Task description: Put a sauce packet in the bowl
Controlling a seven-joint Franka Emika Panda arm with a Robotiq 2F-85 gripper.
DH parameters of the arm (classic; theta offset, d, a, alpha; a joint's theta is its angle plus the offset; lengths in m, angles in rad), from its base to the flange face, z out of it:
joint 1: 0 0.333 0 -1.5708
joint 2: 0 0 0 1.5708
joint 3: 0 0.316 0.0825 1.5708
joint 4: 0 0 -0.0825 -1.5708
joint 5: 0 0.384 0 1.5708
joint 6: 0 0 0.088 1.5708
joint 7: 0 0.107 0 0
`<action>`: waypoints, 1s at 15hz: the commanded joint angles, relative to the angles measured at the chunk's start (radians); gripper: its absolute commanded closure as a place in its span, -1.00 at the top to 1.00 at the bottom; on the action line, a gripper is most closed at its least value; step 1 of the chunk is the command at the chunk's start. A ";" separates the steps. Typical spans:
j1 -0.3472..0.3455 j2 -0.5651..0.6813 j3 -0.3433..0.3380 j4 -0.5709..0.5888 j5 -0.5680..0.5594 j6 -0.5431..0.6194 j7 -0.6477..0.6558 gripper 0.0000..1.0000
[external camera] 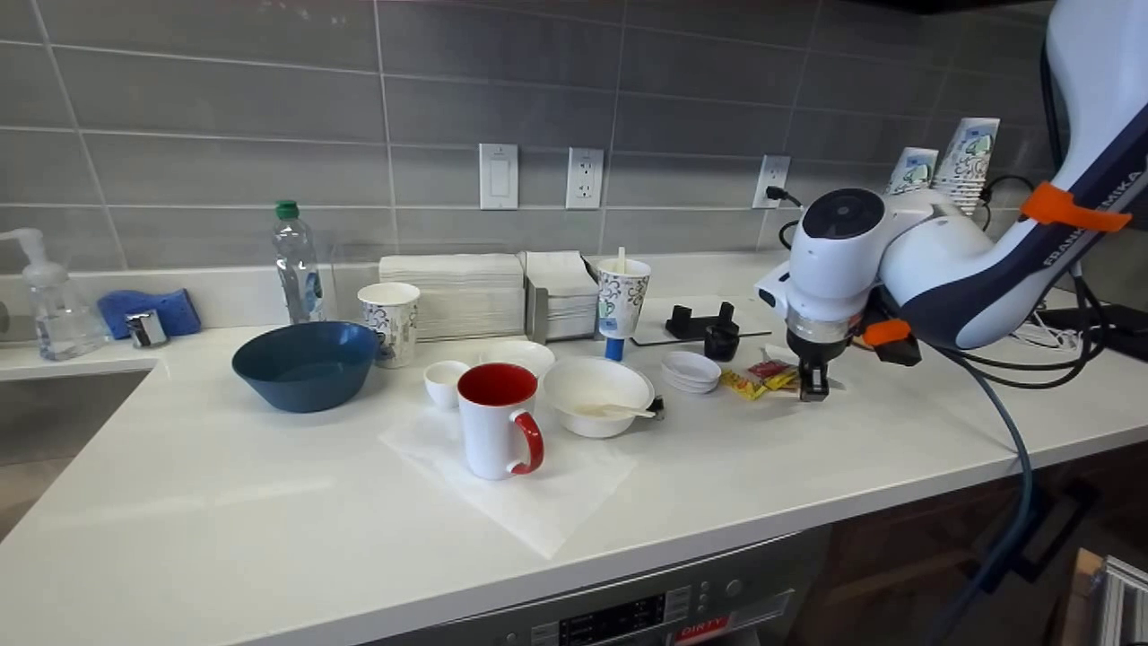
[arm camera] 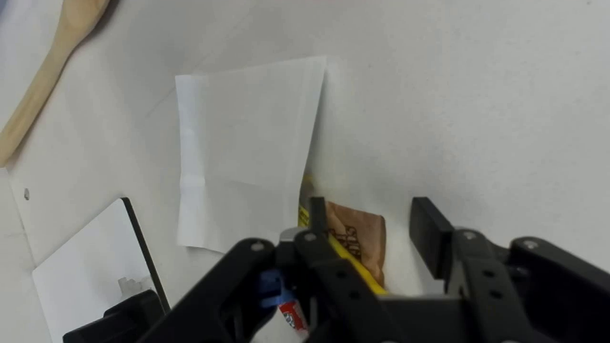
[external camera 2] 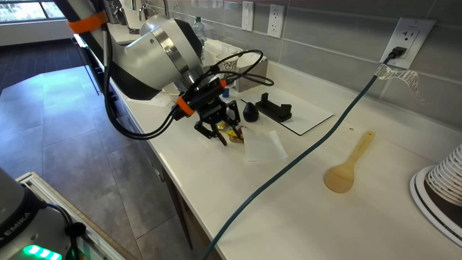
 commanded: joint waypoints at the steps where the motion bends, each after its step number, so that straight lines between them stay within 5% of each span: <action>1: 0.011 0.025 0.000 0.018 -0.087 0.008 0.059 -0.21; 15: 0.013 0.035 0.004 0.017 -0.189 0.002 0.127 -0.87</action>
